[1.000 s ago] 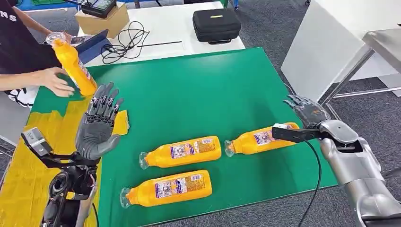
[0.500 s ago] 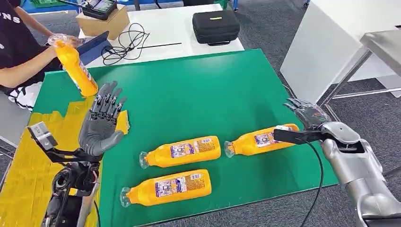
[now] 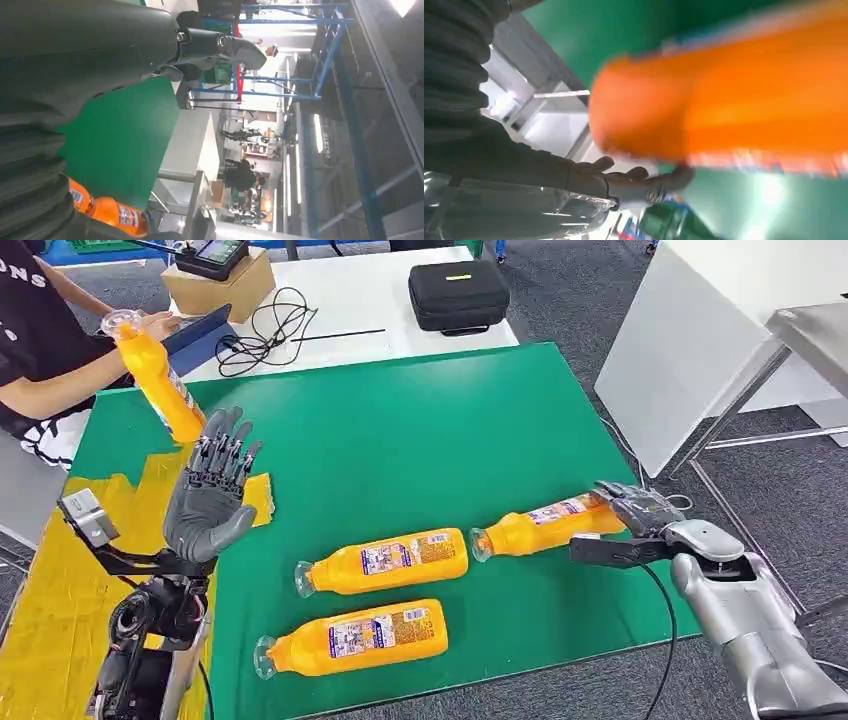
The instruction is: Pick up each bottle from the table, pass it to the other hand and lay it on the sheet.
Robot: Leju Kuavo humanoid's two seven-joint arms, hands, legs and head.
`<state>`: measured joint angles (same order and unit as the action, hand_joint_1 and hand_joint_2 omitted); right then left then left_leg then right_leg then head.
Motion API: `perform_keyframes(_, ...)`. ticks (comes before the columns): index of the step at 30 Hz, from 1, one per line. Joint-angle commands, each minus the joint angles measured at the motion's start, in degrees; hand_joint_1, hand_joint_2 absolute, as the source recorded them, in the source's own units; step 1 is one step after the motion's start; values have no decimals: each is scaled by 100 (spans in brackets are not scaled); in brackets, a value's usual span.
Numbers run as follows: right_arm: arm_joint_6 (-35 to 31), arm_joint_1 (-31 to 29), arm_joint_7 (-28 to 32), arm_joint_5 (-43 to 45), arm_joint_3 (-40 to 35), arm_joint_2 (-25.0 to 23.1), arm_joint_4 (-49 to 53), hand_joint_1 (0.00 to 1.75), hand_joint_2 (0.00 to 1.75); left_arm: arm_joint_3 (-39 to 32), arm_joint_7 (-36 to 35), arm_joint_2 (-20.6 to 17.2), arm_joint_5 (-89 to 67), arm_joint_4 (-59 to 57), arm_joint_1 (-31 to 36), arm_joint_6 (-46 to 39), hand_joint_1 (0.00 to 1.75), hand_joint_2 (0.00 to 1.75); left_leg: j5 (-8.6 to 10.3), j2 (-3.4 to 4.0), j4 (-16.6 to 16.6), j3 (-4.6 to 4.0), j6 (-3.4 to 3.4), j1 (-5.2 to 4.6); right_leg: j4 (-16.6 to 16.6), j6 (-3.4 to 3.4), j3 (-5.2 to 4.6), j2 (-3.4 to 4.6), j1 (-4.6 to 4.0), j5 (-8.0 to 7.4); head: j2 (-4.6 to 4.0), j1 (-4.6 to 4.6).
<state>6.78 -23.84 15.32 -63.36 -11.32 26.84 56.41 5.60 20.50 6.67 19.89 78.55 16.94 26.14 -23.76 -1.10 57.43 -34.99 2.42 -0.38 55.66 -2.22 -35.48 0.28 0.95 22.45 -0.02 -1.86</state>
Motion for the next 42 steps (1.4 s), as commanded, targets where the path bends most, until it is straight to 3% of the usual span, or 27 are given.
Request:
perform_keyframes(1, -139, 100, -161, 28, 15, -97, 1220, 0, 175, -193, -31, -17, -18, -499, 97, -56, 0, 175, -9, 16, -1, 12, -11, 1, -1, 7, 8, 8, -2, 5, 0, -2)
perform_keyframes(6, 19, 634, -420, -264, 102, -127, 1806, 0, 175, -237, -59, 44, -45, -555, 104, -7, 0, 175, -10, 3, -4, 19, -13, 5, -6, 9, 16, -6, -6, 11, 0, 0)
perform_keyframes(23, 221, 683, -368, -260, 118, -47, 1688, 0, 175, -252, -42, 33, -31, -704, 190, 48, 0, 175, -12, 9, -1, 11, -12, 3, -3, 8, 8, -2, -5, 9, 0, 0)
perform_keyframes(34, 841, 150, -452, 12, -149, 145, 766, 0, 175, -365, -129, 14, 108, -784, 202, 86, 0, 175, -11, 18, -1, 4, -11, 3, -5, 6, 1, 8, -4, 3, 0, -2)
perform_keyframes(42, 370, -359, -423, -154, -339, -235, -287, 0, 175, -285, -175, 54, 110, -880, 199, 115, 0, 175, -13, 21, -2, 11, -12, 6, -8, 8, 8, 10, -8, 4, 0, 0)
